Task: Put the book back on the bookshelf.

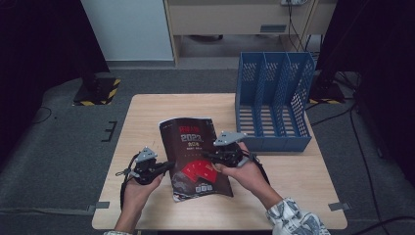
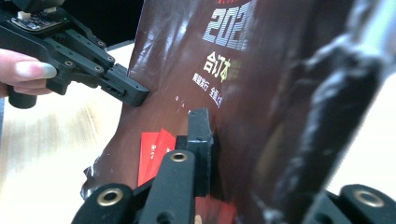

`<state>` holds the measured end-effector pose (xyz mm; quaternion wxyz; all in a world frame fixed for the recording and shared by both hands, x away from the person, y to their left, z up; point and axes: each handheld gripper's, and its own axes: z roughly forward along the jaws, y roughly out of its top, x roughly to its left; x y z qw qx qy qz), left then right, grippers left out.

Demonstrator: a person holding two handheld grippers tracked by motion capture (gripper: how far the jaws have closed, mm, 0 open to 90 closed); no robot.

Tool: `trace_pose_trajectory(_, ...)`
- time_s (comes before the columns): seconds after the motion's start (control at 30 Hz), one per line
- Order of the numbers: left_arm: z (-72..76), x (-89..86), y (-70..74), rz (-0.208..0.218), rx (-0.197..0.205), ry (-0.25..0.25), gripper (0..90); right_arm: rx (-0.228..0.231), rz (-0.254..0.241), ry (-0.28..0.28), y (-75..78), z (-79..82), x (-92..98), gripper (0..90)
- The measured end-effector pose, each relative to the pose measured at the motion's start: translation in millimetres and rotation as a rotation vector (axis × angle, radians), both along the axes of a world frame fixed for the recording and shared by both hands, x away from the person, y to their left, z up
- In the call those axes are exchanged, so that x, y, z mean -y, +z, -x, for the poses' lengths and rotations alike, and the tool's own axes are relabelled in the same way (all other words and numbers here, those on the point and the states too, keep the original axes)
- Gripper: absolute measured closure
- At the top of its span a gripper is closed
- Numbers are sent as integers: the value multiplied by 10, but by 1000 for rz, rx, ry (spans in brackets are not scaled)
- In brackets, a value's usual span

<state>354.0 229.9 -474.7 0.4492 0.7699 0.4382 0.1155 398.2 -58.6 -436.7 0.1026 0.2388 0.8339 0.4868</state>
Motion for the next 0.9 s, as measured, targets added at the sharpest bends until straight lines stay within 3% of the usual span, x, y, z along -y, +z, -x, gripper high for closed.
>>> trace_pose_trajectory(0.2, 13, -6, 87, -26, 50, 17, 873, 20, -1, -12, 22, -7, 2, 826)
trace_pose_trajectory(0.5, 80, -14, 277, -80, 182, 48, 874, 78, -2, -12, 137, -21, -32, 838)
trace_pose_trajectory(0.73, 89, -57, 300, -73, 168, 16, 868, 70, -8, 1, 150, -23, -21, 827)
trace_pose_trajectory(0.9, 100, -66, 297, -105, 152, -34, 805, 82, -3, 20, 152, 5, -15, 858)
